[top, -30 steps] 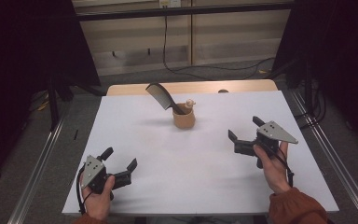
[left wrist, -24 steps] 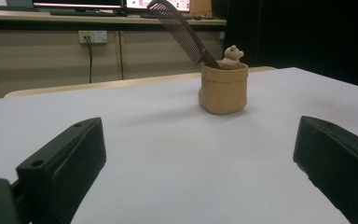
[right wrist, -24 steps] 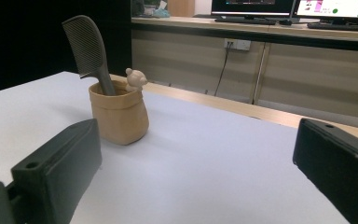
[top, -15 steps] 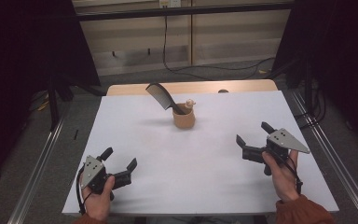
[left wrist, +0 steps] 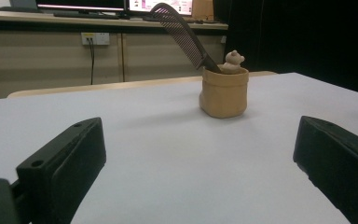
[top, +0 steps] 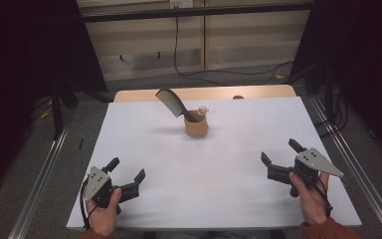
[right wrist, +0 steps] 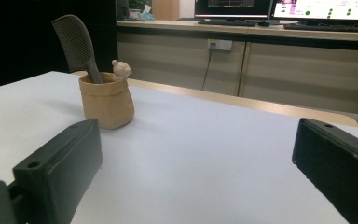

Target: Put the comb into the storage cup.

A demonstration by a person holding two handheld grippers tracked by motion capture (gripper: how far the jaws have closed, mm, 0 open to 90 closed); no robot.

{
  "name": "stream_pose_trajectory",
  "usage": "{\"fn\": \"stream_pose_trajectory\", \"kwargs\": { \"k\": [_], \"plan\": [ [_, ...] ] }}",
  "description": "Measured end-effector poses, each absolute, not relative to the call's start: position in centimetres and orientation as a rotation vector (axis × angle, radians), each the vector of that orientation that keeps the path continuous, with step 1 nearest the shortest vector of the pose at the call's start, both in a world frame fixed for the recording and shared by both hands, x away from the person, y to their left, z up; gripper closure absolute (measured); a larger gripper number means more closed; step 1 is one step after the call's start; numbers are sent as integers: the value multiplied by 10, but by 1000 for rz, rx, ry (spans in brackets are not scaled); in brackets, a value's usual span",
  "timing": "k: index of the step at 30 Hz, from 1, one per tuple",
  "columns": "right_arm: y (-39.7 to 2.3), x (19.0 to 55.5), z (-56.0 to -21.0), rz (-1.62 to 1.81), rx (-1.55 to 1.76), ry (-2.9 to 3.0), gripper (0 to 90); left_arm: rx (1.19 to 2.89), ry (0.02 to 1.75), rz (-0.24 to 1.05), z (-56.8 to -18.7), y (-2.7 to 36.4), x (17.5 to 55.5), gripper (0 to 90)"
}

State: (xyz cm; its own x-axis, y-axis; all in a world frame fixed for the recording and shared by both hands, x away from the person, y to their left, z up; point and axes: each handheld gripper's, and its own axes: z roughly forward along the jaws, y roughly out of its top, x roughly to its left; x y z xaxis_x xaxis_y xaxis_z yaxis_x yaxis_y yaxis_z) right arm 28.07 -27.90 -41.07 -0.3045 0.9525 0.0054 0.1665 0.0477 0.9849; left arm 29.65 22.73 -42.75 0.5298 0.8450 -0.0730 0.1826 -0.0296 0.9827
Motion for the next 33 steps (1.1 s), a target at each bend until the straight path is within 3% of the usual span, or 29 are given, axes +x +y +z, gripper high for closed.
{"fn": "stream_pose_trajectory", "kwargs": {
  "k": [24,33],
  "plan": [
    [-297,253,-427,1321,1178,1554,0,1543,915,682,-427,228,293,24],
    [-296,262,-435,1294,1170,1578,0,1549,913,672,-428,226,296,23]
  ]
}}
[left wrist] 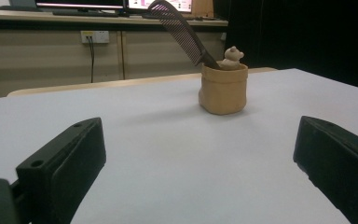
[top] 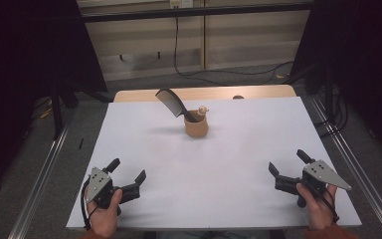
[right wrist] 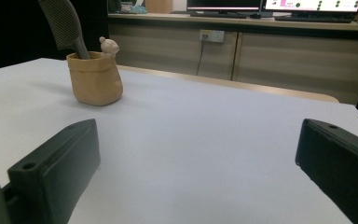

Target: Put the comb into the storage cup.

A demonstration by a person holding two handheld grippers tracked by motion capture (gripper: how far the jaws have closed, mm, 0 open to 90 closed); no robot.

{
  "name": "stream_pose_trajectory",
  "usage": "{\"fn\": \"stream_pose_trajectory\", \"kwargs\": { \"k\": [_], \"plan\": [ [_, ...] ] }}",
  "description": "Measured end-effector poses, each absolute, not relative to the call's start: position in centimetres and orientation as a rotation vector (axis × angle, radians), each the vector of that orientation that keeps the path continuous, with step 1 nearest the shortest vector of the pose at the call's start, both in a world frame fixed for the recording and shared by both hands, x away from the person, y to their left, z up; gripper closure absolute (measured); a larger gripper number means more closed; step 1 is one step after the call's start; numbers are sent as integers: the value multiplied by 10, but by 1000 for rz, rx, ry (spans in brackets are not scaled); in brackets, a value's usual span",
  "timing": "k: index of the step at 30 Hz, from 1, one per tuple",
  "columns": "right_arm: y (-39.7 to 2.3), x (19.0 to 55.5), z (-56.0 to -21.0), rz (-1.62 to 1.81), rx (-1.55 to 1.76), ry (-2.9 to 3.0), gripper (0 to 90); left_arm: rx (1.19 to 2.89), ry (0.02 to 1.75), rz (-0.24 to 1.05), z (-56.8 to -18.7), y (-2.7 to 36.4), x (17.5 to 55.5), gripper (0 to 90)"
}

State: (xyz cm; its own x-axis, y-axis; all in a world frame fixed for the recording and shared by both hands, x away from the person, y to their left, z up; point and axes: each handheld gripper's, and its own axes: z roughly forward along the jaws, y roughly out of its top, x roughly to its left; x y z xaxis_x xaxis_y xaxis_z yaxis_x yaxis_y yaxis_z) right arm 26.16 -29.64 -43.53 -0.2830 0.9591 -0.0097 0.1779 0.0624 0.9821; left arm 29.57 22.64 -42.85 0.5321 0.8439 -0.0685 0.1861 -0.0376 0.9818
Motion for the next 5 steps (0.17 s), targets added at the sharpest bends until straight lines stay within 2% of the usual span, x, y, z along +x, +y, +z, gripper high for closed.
{"fn": "stream_pose_trajectory", "kwargs": {
  "k": [5],
  "plan": [
    [-292,262,-435,1293,1146,1590,0,1556,919,664,-429,226,299,23]
  ]
}}
